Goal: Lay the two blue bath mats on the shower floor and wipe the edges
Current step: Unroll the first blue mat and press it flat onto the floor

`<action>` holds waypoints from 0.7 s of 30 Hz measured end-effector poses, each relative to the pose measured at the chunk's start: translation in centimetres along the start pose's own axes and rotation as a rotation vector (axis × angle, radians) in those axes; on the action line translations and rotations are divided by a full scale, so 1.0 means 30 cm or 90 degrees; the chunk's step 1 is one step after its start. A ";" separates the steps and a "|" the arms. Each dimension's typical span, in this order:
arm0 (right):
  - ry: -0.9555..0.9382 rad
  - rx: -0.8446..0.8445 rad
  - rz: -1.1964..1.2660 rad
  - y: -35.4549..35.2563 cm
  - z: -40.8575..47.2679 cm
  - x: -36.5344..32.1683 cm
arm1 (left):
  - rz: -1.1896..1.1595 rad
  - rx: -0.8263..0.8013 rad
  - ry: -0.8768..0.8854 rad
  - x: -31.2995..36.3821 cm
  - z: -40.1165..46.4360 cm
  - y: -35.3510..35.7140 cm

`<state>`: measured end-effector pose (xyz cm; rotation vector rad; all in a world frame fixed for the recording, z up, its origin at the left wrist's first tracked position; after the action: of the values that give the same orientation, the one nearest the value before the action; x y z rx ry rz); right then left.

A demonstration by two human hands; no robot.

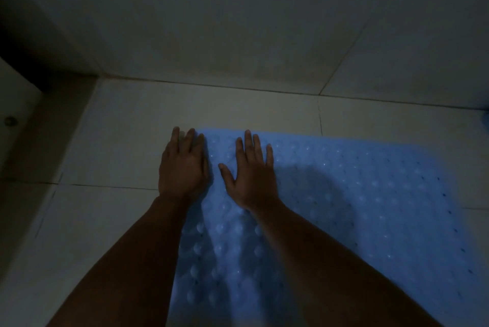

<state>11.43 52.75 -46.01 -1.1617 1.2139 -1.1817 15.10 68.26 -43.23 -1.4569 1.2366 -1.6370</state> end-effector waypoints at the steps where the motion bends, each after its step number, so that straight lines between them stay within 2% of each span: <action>1: -0.001 -0.005 0.000 0.005 -0.004 -0.001 | 0.000 0.007 0.001 -0.004 -0.005 0.005; 4: -0.002 -0.068 0.022 0.009 0.000 -0.002 | 0.004 0.005 -0.001 -0.007 -0.008 0.003; 9: -0.016 -0.367 0.145 -0.078 0.116 0.038 | -0.002 -0.012 -0.038 -0.009 -0.008 -0.022; 10: -0.008 -0.369 0.179 -0.141 0.152 0.066 | -0.004 -0.017 -0.050 0.000 -0.007 -0.026; 14: 0.037 -0.249 0.190 -0.343 0.198 0.233 | -0.010 -0.036 -0.040 0.112 0.027 -0.003; 21: 0.064 -0.216 0.179 -0.336 0.063 0.459 | -0.050 -0.087 0.052 0.441 0.012 0.154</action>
<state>13.17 38.52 -36.54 -1.1383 1.6430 -0.8510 12.14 54.60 -42.26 -1.5519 1.3753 -1.7076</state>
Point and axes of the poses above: each hand's wrist, its own z-axis towards the middle knuckle, its own y-axis out of the palm, x = y × z, the point moved 6 cm from there along z, towards the middle knuckle, and after that the axes turned 9 degrees about -z, right-handed, at the moved point
